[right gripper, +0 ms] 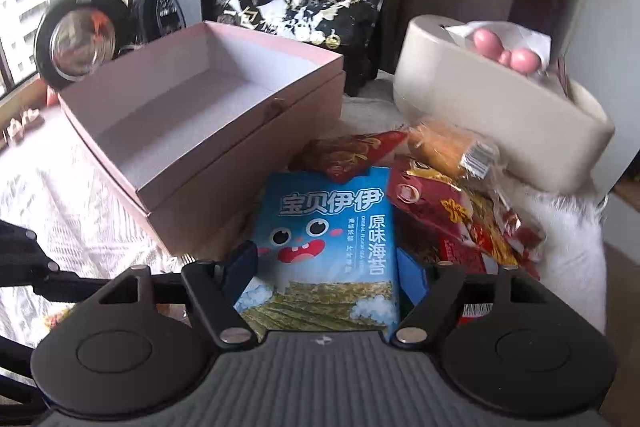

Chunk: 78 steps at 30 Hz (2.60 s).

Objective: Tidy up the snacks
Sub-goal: 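Close the left tool on the yellow bar while the right tool grips the blue seaweed bag, then carry the yellow bar with the left tool while the right tool carries the seaweed bag into the pink box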

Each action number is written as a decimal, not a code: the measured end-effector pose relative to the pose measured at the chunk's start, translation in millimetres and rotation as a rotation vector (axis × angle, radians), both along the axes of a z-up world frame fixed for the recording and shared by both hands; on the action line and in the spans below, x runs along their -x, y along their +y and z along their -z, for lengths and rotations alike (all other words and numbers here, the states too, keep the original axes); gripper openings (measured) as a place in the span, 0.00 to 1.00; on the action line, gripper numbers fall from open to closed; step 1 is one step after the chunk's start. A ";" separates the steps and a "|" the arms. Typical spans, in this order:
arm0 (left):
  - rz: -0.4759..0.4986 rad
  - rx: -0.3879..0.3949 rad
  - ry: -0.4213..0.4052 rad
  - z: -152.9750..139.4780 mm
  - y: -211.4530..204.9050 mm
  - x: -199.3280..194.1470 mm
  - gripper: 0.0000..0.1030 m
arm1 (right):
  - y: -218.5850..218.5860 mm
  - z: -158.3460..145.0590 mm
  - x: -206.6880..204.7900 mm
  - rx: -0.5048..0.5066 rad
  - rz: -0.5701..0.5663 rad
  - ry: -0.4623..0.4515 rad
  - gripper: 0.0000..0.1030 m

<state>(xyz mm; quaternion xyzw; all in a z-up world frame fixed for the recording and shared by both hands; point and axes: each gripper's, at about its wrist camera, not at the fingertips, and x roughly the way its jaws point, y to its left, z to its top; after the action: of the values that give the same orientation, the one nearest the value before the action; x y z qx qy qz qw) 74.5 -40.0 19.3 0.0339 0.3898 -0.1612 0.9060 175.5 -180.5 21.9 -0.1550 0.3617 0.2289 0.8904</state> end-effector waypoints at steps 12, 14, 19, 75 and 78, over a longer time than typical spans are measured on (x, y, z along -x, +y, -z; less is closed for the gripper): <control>0.007 0.015 -0.047 3.4 2.1 10.7 0.37 | -4.9 2.8 -10.8 -0.038 0.021 0.072 0.83; 0.028 0.002 -0.053 2.8 1.4 13.3 0.36 | -8.2 -2.0 -3.9 -0.052 0.013 0.085 0.80; -0.001 0.097 -0.012 -0.9 14.5 15.8 0.34 | -10.9 -18.4 34.8 -0.051 -0.027 0.060 0.79; -0.166 0.000 -0.135 -54.2 129.4 -85.6 0.33 | 102.4 -36.4 -71.2 -0.239 0.103 0.173 0.80; -0.165 -0.006 -0.132 -51.6 129.5 -89.9 0.33 | 112.1 -33.6 -74.2 -0.209 0.071 0.172 0.81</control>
<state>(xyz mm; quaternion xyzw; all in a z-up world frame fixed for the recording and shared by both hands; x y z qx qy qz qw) 164.4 89.6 70.8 0.0151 0.3311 -0.0822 0.9399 249.7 -68.4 55.5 -0.0284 0.4164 0.2461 0.8748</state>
